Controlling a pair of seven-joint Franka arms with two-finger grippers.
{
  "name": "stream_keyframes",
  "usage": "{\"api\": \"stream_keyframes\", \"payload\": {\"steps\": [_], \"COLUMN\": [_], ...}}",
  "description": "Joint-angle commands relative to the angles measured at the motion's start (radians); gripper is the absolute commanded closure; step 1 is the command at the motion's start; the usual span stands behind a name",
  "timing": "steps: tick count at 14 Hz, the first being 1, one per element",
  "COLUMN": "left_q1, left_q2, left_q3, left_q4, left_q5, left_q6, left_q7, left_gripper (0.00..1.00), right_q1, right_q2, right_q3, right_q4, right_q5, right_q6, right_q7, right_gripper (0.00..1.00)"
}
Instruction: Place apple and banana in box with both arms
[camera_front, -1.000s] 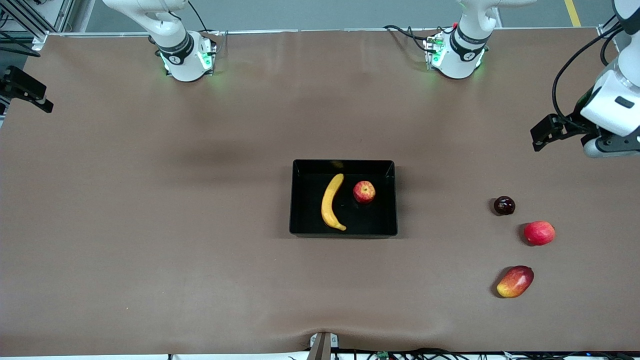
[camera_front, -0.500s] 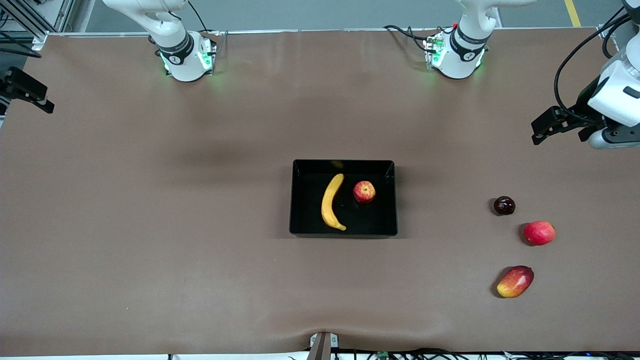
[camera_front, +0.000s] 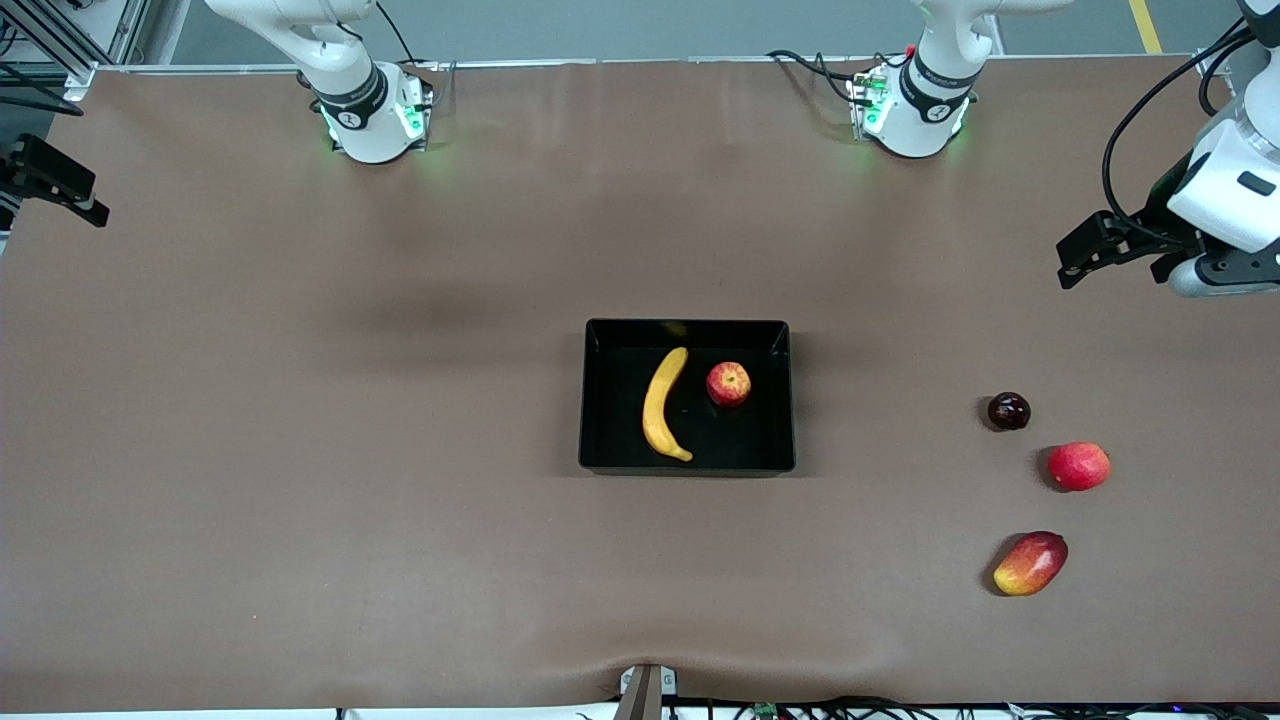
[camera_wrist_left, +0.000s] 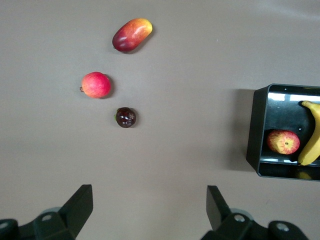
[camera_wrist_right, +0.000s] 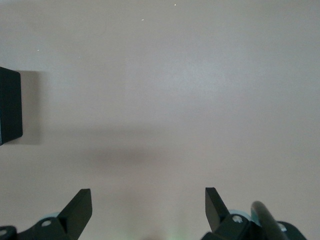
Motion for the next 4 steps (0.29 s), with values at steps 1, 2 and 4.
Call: {"api": "stream_keyframes", "payload": {"steps": [1,2,4], "left_q1": [-0.001,0.002,0.005], "left_q2": [-0.022,-0.023,-0.025], "left_q3": [-0.009,-0.033,-0.044], "left_q4": [0.004,0.005,0.007], "left_q5": [-0.021,-0.021,-0.021], "left_q6": [-0.038,-0.054,-0.07], "left_q7": [0.001,-0.014,-0.053], "left_gripper": [0.0,0.0,0.0], "right_q1": [0.005,0.005,0.005], "right_q2": [-0.003,-0.003,-0.003], "right_q3": [0.001,0.001,0.001], "right_q4": [0.005,0.004,0.005], "right_q5": [-0.012,-0.012,-0.012], "right_q6": [-0.012,-0.012,-0.01], "right_q7": [-0.009,-0.009,-0.009], "right_gripper": [0.0,0.0,0.0]}}
